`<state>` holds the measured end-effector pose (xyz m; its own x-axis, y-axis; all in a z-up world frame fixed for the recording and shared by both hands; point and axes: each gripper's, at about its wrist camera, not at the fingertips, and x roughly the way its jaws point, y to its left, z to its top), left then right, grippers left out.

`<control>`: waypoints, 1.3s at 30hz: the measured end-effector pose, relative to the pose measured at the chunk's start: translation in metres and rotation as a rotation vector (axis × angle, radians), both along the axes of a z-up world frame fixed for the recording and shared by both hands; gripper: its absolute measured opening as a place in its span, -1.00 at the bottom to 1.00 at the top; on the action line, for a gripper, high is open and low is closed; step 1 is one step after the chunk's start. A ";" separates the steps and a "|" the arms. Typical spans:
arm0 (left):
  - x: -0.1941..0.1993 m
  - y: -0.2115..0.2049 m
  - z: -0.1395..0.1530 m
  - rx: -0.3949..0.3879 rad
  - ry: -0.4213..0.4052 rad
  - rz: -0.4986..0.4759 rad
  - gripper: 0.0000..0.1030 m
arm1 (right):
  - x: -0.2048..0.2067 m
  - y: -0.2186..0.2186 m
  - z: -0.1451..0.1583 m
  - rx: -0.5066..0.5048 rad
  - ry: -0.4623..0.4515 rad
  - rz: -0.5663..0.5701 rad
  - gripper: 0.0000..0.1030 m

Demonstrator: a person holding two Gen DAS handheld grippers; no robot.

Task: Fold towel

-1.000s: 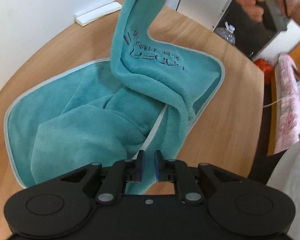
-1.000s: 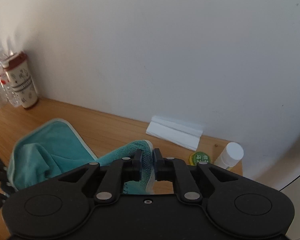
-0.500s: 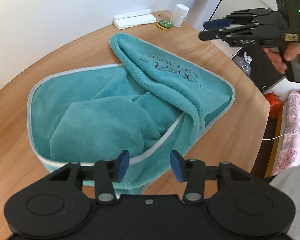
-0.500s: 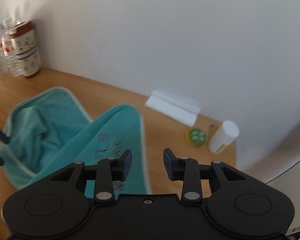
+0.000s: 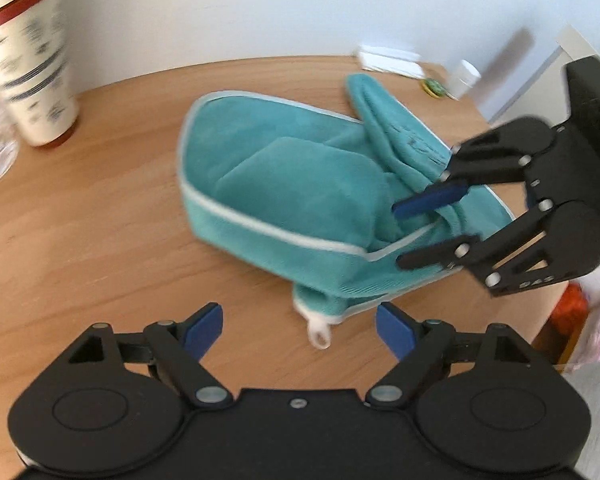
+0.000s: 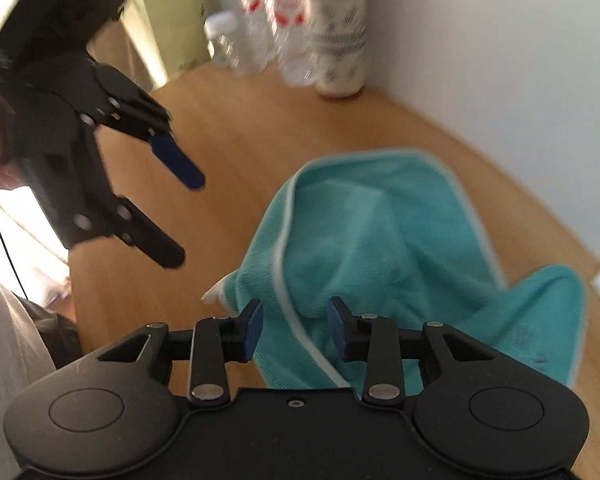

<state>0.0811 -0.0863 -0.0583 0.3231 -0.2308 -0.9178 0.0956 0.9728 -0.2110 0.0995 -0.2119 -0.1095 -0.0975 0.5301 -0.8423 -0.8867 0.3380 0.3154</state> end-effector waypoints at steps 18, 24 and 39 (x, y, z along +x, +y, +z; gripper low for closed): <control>-0.028 0.012 0.011 0.034 -0.039 0.068 0.79 | 0.044 -0.009 0.028 0.173 0.277 -0.096 -0.84; -0.028 0.005 0.046 0.001 -0.173 0.050 0.79 | 0.064 -0.008 0.075 0.377 0.329 -0.150 -0.96; 0.003 0.005 0.004 0.061 -0.067 0.092 0.99 | 0.103 -0.081 0.038 -0.057 -0.094 -0.447 -0.41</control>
<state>0.0844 -0.0814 -0.0547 0.4018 -0.1422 -0.9046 0.0178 0.9889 -0.1476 0.2022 -0.2929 -0.0711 0.2085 0.4555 -0.8654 -0.6737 0.7083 0.2105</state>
